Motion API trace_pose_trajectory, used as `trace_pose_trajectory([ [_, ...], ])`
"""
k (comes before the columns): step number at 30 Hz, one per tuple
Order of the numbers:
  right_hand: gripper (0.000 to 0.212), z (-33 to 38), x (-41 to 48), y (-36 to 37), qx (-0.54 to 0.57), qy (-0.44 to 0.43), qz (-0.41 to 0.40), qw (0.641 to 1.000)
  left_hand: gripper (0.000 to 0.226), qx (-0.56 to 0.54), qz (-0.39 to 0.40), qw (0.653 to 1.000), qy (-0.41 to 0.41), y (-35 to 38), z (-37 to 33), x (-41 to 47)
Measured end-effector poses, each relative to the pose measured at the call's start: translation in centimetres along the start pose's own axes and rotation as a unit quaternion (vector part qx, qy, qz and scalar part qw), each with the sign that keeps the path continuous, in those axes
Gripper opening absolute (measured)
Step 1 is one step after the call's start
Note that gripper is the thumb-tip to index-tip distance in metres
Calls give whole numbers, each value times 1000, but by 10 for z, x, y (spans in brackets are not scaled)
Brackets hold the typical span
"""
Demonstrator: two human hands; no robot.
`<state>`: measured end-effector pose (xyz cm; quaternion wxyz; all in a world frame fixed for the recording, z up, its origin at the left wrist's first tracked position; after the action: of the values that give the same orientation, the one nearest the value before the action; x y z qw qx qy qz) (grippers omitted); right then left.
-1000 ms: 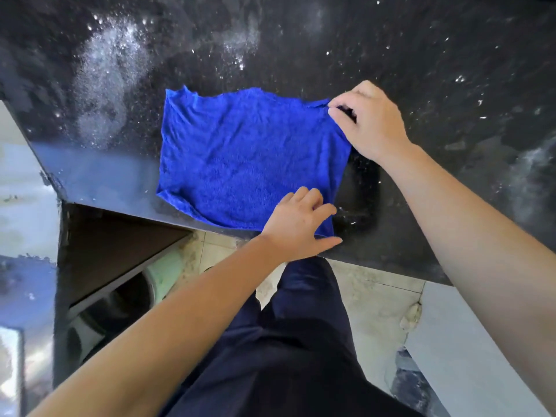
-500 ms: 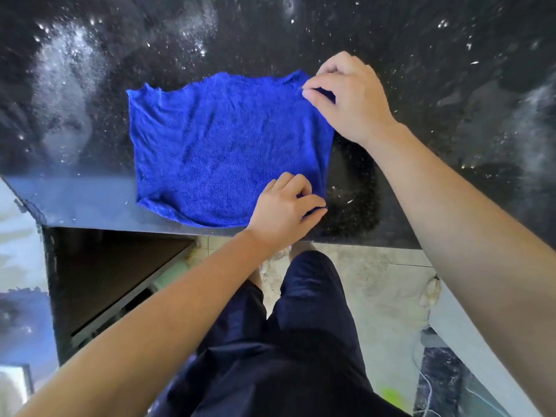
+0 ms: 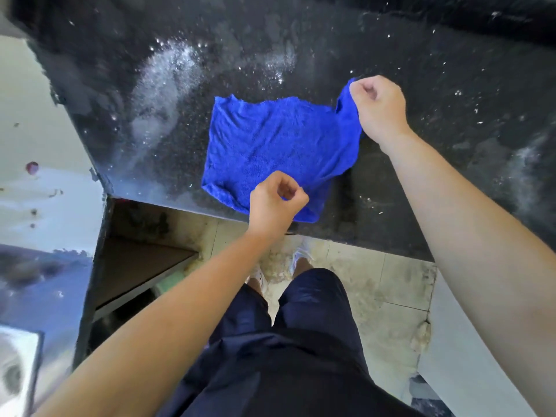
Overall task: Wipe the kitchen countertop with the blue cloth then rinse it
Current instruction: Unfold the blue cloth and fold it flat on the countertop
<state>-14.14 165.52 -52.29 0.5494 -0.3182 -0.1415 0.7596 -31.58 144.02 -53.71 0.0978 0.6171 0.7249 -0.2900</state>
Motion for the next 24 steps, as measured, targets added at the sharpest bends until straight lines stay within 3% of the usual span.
trace_pose_trajectory([
  [6,12,88,4,76,10,-61,45,997,17,-48,-103,993,-14,-93,37,-20],
  [11,17,143,5,161,2,-99,97,990,14,-12,-186,981,-45,-153,77,-29],
  [15,18,132,-11,218,-72,-75,195,975,12,61,-163,979,-103,-167,109,-25],
  [17,33,105,-23,216,-90,-37,202,975,12,99,-142,979,-110,-165,116,-24],
  [20,34,67,-36,187,-110,5,182,977,18,178,-120,975,-48,-155,103,-20],
  [24,31,36,-31,138,-132,45,138,981,23,300,-89,940,136,-124,55,-12],
])
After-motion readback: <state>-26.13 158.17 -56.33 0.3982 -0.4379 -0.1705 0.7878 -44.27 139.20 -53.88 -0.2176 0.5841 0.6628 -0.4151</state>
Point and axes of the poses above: each hand's wrist, its own x-axis towards the middle knuckle, its own y-axis out of the palm, z = x × y, the point moved 10 cm from there along x, towards the middle knuckle, and after that the axes turned 9 degrees about z, right-handed, at the moved point
